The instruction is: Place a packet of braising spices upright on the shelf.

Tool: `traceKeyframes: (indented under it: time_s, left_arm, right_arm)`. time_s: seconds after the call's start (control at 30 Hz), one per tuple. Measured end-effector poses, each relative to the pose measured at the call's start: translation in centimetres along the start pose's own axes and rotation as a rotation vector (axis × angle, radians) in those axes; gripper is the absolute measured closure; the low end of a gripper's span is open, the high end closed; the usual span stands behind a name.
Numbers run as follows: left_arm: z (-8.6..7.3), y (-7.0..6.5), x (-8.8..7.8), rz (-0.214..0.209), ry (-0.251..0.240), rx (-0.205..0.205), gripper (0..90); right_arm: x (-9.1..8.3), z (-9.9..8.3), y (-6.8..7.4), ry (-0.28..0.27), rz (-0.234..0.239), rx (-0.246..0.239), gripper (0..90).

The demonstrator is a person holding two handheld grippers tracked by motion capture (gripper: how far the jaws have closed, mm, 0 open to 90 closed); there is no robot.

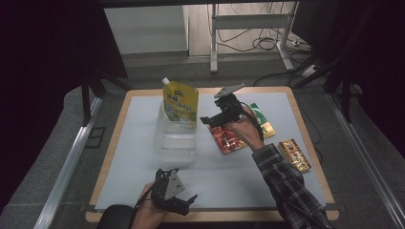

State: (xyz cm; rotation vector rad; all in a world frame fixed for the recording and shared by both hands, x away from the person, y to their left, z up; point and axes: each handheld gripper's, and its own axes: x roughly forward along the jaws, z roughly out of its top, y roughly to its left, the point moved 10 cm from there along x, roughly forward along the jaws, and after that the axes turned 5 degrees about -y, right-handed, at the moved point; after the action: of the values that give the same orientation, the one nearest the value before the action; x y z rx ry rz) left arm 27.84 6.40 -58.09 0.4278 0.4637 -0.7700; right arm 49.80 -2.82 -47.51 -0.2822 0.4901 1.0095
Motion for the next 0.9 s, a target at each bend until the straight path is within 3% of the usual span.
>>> traceKeyframes:
  time_s: [0.33,0.57,0.7,0.8,0.9]
  left_arm:
    - [0.4,0.2,-0.2,-0.011,-0.039,-0.028,0.0]
    - [0.5,0.1,-0.2,-0.01,-0.044,-0.017,0.0]
    - [0.5,0.1,-0.2,-0.009,-0.045,-0.01,0.0]
    - [0.6,0.1,-0.2,-0.007,-0.048,-0.004,0.0]
    - [0.6,0.1,-0.2,-0.007,-0.054,-0.006,0.0]
  right_arm:
    - [-2.2,-3.6,-0.5,0.028,-0.019,0.006,5.6]
    - [-4.2,-5.6,-1.3,0.029,-0.045,0.018,5.6]
    - [-5.7,-7.3,-2.4,0.04,-0.082,0.039,5.6]
    - [-7.0,-8.9,-3.9,0.043,-0.117,0.083,5.6]
    - [-7.6,-9.5,-4.7,0.053,-0.14,0.083,5.6]
